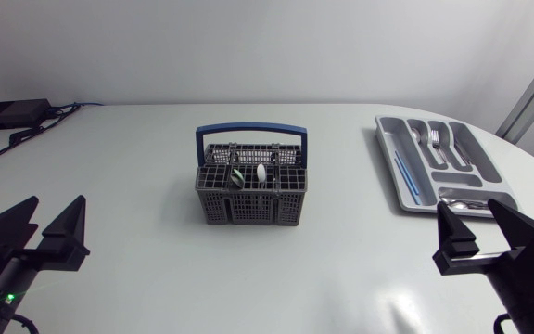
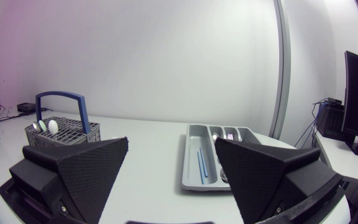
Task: Unload the cutlery basket into the drawer organizer.
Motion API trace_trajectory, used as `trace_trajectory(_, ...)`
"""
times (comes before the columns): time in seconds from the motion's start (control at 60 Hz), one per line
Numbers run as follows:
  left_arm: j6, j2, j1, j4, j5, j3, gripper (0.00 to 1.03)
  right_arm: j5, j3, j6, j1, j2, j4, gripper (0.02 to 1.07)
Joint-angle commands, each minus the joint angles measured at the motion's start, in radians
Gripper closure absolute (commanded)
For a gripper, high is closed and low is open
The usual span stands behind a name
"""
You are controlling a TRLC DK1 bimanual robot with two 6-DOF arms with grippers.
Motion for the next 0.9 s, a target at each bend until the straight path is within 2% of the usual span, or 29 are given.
trace_trajectory(0.0,-0.020,-0.007,-0.006,-0.011,0.002,0.044,0.05,0.011,0.008,0.015,0.011,-0.008,0.019,0.06)
trace_trajectory(0.2,-0.020,0.007,-0.013,-0.018,0.002,0.081,0.05,0.013,0.028,0.012,0.018,-0.007,0.019,0.06)
trace_trajectory(0.533,-0.035,0.178,-0.023,-0.078,0.002,0.227,0.05,0.017,0.097,0.008,0.027,0.070,0.014,0.06)
trace_trajectory(0.7,-0.058,0.278,-0.040,-0.133,0.001,0.346,0.05,0.025,0.183,0.009,0.051,0.193,0.014,0.06)
trace_trajectory(0.883,-0.101,0.401,-0.079,-0.196,-0.008,0.477,0.05,0.096,0.298,0.012,0.137,0.345,-0.015,0.06)
